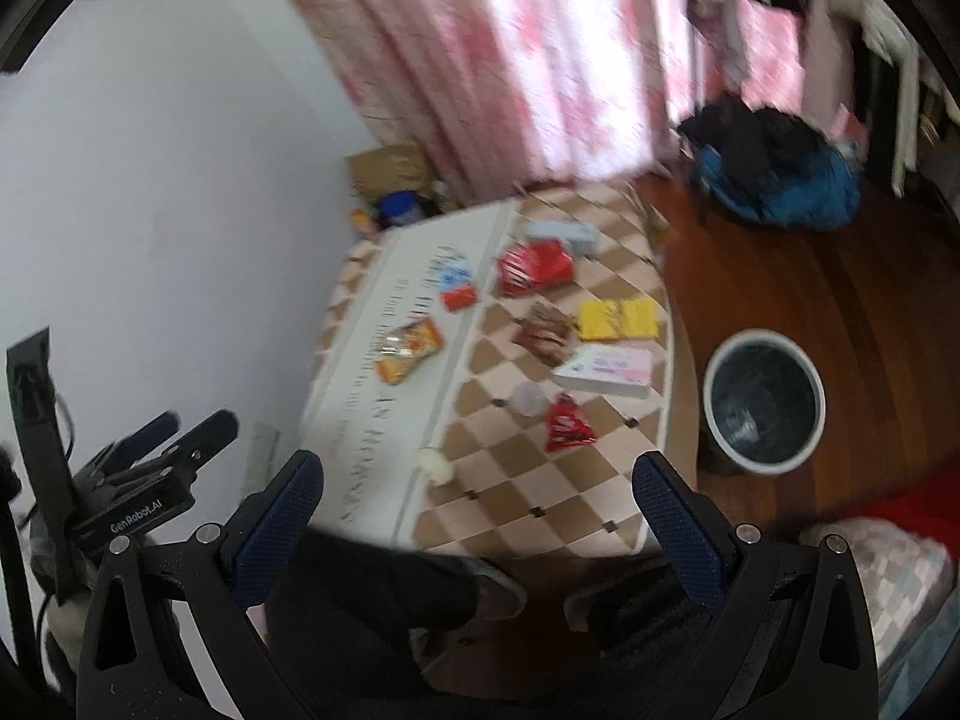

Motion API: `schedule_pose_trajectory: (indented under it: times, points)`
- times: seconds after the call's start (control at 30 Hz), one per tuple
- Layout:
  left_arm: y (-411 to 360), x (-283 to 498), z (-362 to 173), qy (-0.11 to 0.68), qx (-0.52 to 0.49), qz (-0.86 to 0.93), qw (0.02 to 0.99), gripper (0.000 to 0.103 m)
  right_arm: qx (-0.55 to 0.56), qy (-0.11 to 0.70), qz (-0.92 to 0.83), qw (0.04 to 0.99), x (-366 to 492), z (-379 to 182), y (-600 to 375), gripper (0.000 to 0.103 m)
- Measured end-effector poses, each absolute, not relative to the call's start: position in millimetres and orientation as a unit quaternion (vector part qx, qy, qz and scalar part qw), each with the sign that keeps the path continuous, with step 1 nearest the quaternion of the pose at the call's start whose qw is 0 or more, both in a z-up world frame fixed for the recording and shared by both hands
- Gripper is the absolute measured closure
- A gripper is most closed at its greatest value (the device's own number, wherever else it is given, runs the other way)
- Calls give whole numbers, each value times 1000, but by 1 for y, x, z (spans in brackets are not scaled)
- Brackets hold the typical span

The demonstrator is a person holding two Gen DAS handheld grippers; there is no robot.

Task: Collect trash
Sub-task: 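Grasp the white tissue packet with the right gripper while the left gripper grasps the clear plastic cup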

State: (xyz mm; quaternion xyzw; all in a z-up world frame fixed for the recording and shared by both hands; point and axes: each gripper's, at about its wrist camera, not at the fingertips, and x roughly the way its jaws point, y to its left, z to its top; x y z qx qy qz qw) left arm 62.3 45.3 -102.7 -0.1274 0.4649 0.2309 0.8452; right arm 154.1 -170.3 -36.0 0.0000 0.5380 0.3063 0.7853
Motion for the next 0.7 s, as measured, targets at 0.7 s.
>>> schedule_pose_trajectory:
  times: [0.7]
  points:
    - [73, 195, -330, 624, -164, 276, 712, 0, -366, 608, 281, 646, 324, -322, -53, 14]
